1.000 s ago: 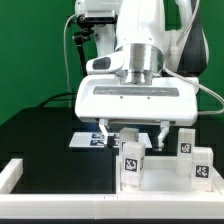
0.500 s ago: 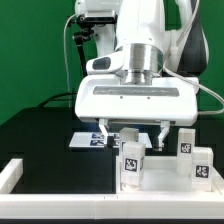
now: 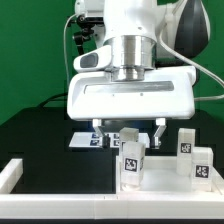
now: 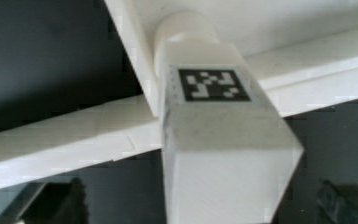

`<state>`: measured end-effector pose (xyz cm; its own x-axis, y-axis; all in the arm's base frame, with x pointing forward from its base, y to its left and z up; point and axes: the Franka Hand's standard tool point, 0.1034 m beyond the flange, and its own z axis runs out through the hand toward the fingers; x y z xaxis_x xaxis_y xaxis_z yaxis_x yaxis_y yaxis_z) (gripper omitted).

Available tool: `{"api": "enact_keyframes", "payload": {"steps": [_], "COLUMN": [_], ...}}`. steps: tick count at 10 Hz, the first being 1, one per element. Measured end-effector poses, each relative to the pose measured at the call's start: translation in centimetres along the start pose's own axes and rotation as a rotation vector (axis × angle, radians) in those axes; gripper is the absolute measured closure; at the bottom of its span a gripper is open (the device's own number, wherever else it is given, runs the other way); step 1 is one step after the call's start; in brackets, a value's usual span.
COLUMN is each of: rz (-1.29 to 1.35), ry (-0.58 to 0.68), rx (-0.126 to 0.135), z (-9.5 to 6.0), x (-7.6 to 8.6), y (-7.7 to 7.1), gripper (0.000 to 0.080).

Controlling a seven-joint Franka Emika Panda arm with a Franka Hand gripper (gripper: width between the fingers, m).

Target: Assemble square table

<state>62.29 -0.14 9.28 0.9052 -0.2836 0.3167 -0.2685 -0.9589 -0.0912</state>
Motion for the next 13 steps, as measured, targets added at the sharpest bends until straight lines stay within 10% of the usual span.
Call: {"api": "enact_keyframes", "payload": {"steps": [4,8,10,13], "rz": [0.040,0.069,0.185,0.447], "ry": [-0.296,-0.297,-0.297,-0.297], "rx": [0.034,0.028,0.011,-0.024], "z": [0.25,0.54,0.51,0.52], "x": [-0.81,-0.70,-0.63,-0.59], "y": [-1.00,-1.03,-1.05,-1.05], "gripper": [0.0150,0.0179,0.0501,0.0501]}}
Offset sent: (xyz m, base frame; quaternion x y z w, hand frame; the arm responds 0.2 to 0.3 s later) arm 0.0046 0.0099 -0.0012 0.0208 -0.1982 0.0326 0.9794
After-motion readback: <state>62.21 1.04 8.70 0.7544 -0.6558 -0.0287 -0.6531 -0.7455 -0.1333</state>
